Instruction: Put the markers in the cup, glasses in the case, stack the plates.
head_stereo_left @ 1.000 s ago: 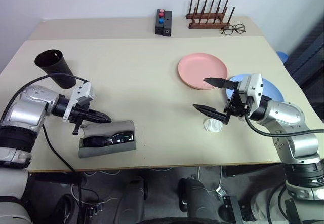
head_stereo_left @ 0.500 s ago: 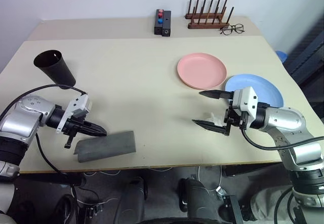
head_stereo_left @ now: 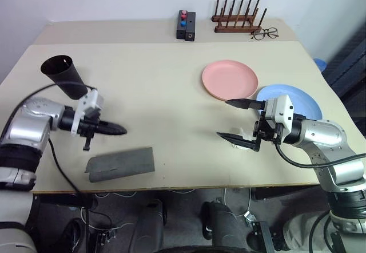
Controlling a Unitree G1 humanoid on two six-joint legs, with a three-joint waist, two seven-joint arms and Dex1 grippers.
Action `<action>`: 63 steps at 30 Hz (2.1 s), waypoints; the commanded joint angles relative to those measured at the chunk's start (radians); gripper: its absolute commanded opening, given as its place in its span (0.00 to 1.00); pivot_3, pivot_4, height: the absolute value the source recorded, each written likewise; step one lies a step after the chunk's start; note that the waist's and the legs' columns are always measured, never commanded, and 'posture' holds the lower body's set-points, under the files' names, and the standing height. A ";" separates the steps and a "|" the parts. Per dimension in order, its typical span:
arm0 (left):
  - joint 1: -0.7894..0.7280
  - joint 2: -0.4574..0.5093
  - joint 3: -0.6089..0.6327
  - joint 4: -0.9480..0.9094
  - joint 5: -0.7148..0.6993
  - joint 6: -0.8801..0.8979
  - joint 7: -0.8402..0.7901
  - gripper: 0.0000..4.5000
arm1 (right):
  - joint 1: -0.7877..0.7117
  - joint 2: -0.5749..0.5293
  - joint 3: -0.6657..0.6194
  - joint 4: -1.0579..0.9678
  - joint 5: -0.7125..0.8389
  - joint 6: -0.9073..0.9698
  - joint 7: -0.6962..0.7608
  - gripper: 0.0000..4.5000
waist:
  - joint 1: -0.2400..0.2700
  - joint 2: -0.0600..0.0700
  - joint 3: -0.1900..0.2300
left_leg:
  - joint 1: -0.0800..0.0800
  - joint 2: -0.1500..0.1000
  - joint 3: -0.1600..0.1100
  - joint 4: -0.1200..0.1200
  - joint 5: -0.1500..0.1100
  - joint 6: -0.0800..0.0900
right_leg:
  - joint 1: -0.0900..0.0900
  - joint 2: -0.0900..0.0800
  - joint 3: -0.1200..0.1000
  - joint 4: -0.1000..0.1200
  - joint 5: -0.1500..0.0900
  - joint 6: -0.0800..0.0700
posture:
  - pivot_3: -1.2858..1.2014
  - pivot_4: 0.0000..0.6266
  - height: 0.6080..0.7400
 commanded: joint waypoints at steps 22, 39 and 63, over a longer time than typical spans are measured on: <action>0.026 -0.103 0.200 -0.450 -0.274 0.359 0.154 0.99 | 0.081 -0.132 -0.163 -0.016 -0.098 0.369 -0.326 1.00 | -0.002 0.000 0.000 | 0.001 0.001 0.000 0.000 0.000 0.000 | 0.001 0.001 0.001 0.001 0.000 -0.001 | 0.52 0.24 1.00; 0.134 -0.084 0.261 -0.552 -0.291 0.371 0.197 1.00 | -0.001 -0.199 0.001 0.358 -0.302 0.344 -0.310 0.48 | -0.001 0.000 0.000 | 0.001 0.001 0.000 0.001 0.000 0.000 | 0.002 0.001 0.001 -0.002 0.001 -0.002 | 0.52 0.24 1.00; 0.011 -0.149 0.274 -0.292 -0.186 0.185 0.286 1.00 | -0.477 -0.032 0.070 0.673 -0.415 -0.090 -0.339 0.01 | -0.005 0.000 0.000 | 0.001 0.001 0.001 0.000 0.000 0.000 | 0.001 0.002 0.000 -0.002 0.003 0.002 | 0.52 0.24 1.00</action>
